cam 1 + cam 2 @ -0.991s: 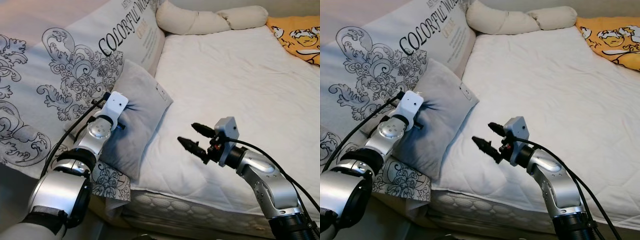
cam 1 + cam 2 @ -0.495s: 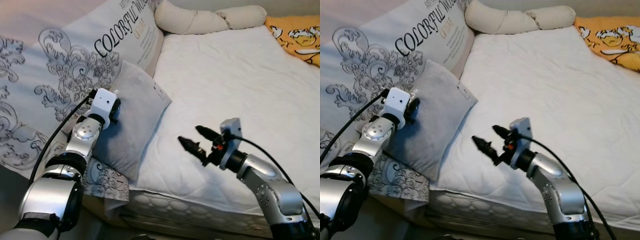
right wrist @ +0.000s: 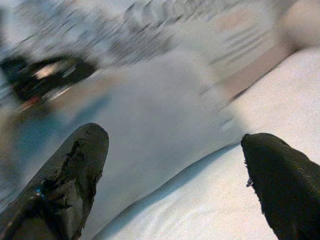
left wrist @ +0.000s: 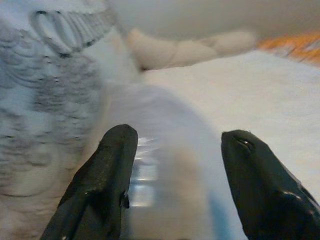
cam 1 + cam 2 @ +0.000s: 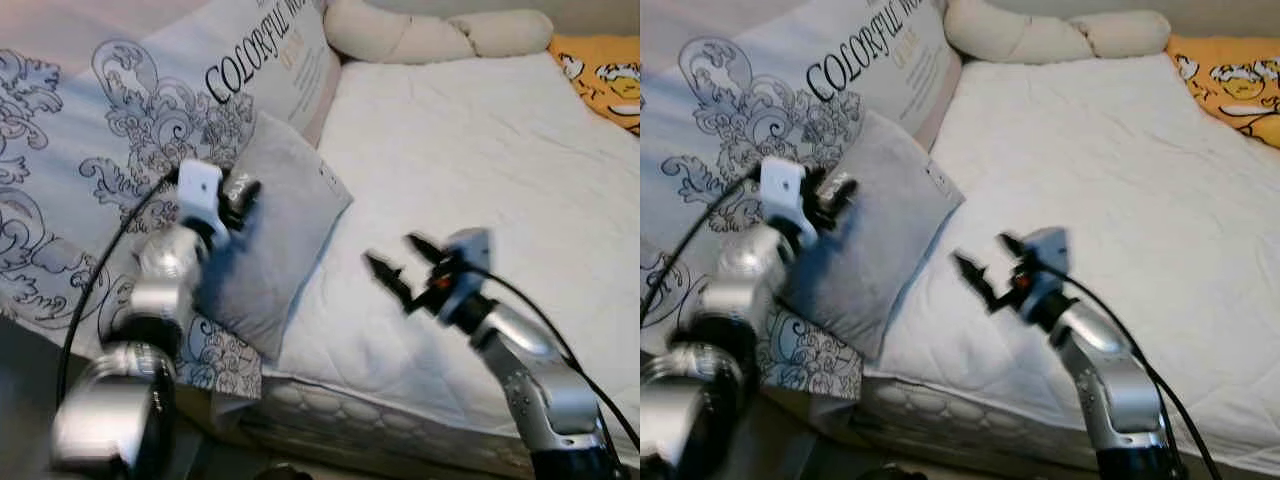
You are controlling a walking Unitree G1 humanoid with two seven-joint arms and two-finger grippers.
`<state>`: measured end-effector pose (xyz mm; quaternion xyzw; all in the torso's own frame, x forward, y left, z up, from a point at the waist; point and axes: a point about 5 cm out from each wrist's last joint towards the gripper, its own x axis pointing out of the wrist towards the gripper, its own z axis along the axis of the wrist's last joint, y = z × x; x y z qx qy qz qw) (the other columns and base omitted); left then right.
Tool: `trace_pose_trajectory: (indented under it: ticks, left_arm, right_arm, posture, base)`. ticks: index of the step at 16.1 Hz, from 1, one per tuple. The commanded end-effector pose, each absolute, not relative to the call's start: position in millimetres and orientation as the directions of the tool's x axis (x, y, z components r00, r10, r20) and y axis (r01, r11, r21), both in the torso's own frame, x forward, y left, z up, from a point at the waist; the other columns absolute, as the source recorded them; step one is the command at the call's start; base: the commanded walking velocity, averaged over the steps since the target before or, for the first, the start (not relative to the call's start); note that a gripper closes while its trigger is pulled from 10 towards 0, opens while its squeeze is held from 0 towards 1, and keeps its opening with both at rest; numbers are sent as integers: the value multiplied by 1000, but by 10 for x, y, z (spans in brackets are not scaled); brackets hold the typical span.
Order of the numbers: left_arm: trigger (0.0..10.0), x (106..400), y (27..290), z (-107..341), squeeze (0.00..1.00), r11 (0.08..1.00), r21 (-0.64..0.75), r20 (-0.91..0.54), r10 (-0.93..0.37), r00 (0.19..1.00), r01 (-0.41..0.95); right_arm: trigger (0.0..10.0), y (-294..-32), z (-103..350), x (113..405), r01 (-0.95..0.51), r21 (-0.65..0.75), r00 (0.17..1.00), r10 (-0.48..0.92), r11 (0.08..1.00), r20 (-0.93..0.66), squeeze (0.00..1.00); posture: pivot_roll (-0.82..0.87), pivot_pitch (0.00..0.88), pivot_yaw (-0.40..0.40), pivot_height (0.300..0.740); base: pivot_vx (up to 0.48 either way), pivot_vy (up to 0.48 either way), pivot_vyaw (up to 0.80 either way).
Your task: Clean up the room
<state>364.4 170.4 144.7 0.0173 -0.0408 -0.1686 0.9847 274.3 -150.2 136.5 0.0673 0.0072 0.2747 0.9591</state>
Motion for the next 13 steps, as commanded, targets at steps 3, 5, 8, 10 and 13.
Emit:
trace_pose_trajectory:
  ticks: [3,5,8,10,13]
  left_arm:
    - [10000,3516,1488,1599,1000,924,30,146,-382,913,382]
    - [10000,3399,1466,1538,1000,927,21,129,-374,918,374]
    - [10000,3176,1564,1362,1000,937,63,24,-347,938,345]
    - [10000,3077,1663,1258,1000,950,82,-31,-301,953,302]
    - [10000,3039,1757,1254,1000,968,83,-54,-233,971,237]
  right_arm:
    - [10000,-1648,1438,2786,-431,101,902,425,897,70,1000]
    - [10000,-1670,1390,2785,-372,85,928,366,924,73,1000]
    - [10000,-1670,1298,2835,-255,158,967,249,954,55,1000]
    - [10000,-1685,1194,2886,-139,127,989,145,982,-37,1000]
    - [10000,-1635,1199,2967,-115,73,993,118,991,-31,1000]
  posture:
    - [-66,0,101,740]
    - [-31,0,71,740]
    - [-10,0,57,740]
    - [-3,0,44,740]
    - [6,0,23,740]
  base:
    - [0,-242,0]
    - [0,-480,0]
    - [0,-480,0]
    - [0,-480,0]
    - [0,-480,0]
